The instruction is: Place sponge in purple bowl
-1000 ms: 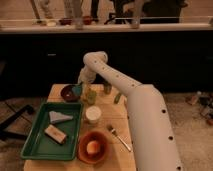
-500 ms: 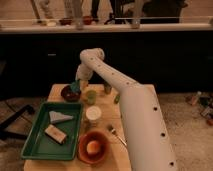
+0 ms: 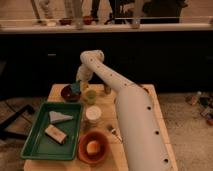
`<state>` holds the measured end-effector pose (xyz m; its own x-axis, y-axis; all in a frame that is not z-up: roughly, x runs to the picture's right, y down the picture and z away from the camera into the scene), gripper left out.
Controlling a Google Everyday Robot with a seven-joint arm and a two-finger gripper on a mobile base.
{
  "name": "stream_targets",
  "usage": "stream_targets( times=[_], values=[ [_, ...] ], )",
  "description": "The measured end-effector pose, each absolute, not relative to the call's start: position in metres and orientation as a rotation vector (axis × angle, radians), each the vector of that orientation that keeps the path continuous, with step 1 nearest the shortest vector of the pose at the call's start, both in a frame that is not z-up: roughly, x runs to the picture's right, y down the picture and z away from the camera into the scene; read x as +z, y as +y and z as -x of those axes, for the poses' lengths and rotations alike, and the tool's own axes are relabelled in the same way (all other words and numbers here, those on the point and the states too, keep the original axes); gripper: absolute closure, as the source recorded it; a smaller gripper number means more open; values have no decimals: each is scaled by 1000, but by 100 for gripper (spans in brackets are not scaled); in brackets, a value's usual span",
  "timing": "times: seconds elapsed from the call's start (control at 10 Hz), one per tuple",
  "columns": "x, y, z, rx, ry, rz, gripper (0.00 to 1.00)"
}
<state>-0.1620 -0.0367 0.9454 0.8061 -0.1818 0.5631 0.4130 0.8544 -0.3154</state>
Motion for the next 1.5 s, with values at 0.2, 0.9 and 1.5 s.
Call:
stream_targets(
  times=[0.2, 0.9, 1.5],
  values=[
    [950, -32, 164, -333, -571, 470, 100],
    [950, -32, 164, -334, -570, 470, 36],
    [950, -32, 165, -335, -571, 470, 20]
  ],
)
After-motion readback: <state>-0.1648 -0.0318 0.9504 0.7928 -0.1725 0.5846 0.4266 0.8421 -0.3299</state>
